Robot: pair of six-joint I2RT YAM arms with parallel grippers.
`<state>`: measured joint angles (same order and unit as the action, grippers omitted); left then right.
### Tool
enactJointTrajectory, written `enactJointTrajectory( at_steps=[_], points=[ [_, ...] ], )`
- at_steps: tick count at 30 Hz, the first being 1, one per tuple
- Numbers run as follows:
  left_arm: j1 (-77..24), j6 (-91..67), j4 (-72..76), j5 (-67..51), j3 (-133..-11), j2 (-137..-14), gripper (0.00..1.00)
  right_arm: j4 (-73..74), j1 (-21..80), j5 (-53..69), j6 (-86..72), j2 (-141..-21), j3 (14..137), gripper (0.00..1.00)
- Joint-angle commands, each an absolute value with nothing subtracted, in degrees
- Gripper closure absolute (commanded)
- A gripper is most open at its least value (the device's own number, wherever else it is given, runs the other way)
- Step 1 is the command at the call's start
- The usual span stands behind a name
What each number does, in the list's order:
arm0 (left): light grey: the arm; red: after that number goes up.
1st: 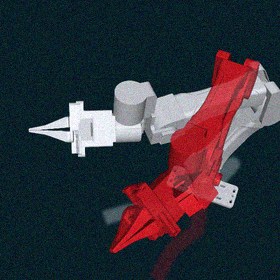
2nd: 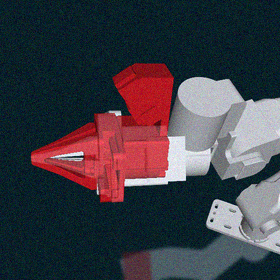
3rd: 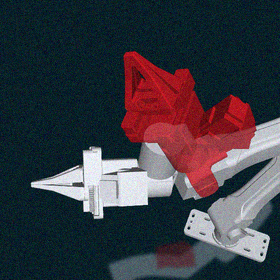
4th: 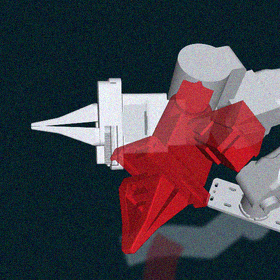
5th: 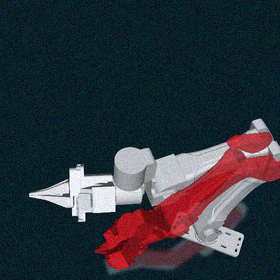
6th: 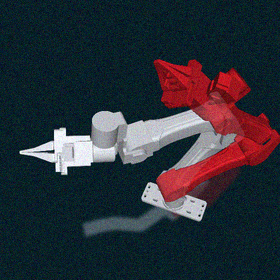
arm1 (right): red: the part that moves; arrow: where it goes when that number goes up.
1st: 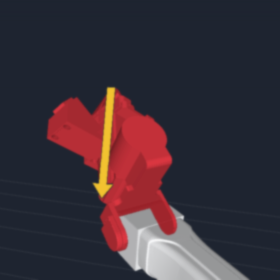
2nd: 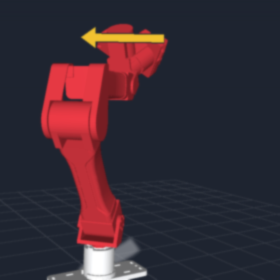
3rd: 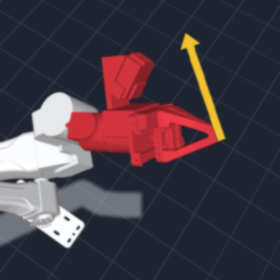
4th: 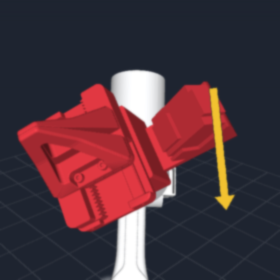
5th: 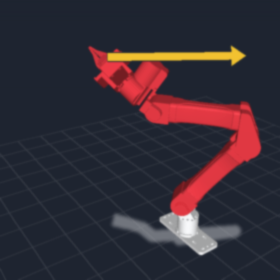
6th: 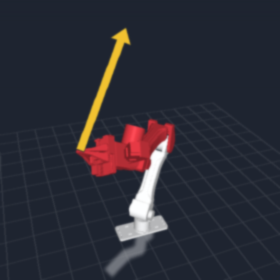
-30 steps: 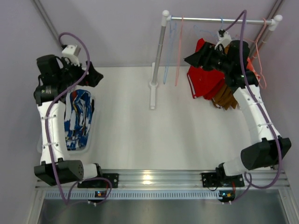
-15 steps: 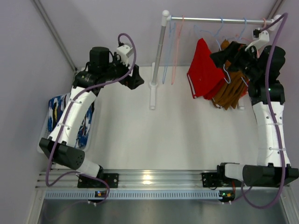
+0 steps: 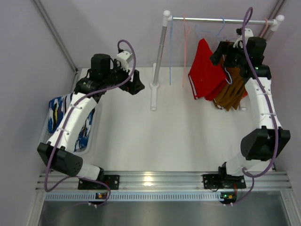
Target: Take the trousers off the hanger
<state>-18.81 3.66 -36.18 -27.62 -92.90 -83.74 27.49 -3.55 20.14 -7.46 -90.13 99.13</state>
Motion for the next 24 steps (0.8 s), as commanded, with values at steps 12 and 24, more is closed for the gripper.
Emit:
enactJointTrajectory(
  at_steps=[12, 24],
  points=[
    [-18.90, 6.15, -36.91, -23.47, -90.61, -77.35, 0.01, 20.74, -3.87, 33.83, -12.02, -96.24, 100.81, 0.16],
    [-18.90, 8.17, -39.55, -21.97, -90.00, -75.76, 0.01, 14.51, -3.78, 42.00, -29.34, -100.80, 100.02, 0.42]
  ],
)
